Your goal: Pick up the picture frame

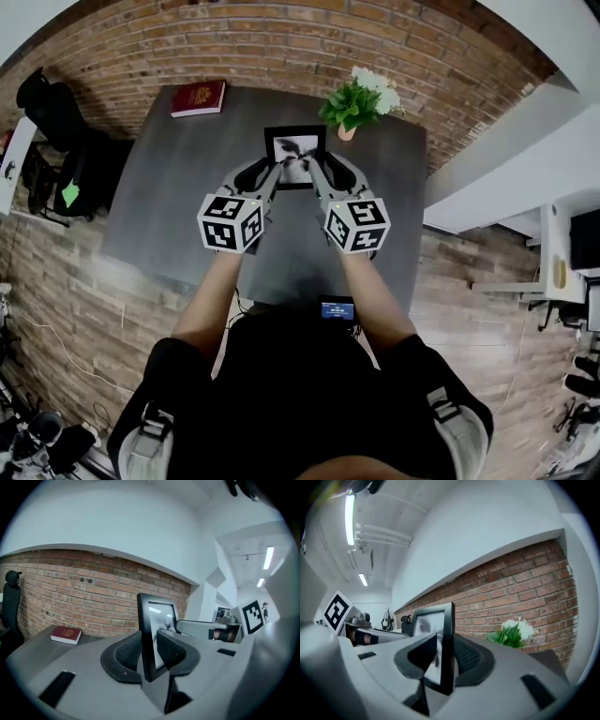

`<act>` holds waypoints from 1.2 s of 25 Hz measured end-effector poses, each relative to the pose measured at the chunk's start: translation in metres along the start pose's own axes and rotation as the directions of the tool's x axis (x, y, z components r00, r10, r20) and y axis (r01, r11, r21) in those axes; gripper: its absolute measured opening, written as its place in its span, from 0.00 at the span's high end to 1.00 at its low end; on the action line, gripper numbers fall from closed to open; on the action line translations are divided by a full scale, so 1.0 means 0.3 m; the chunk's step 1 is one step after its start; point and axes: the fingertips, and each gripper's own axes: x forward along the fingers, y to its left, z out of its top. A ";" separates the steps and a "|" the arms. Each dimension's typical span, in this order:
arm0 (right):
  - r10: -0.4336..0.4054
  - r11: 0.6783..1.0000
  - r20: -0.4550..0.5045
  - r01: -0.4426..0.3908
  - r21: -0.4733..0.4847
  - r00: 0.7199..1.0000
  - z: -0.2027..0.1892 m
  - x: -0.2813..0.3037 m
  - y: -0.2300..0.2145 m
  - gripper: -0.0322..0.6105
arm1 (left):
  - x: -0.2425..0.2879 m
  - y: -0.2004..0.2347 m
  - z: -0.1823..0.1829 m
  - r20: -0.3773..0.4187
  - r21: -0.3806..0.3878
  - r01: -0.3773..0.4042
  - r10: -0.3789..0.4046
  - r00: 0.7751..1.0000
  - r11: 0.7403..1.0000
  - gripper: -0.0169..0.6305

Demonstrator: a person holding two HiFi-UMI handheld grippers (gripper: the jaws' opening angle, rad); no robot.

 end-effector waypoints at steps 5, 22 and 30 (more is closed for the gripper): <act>-0.018 0.999 0.077 0.021 -0.045 0.997 0.134 -0.107 0.049 0.77 | -0.093 -0.089 0.107 0.077 0.044 0.053 -0.056 0.995 0.998 0.83; -0.110 0.989 0.156 0.124 -0.082 0.982 0.145 -0.530 0.486 0.77 | -0.628 -0.270 0.117 0.182 0.120 0.213 -0.232 0.955 0.970 0.83; -0.130 0.988 0.131 0.140 -0.066 0.983 0.003 -0.725 0.650 0.77 | -0.845 -0.354 -0.058 0.154 0.084 0.238 -0.248 0.956 0.968 0.83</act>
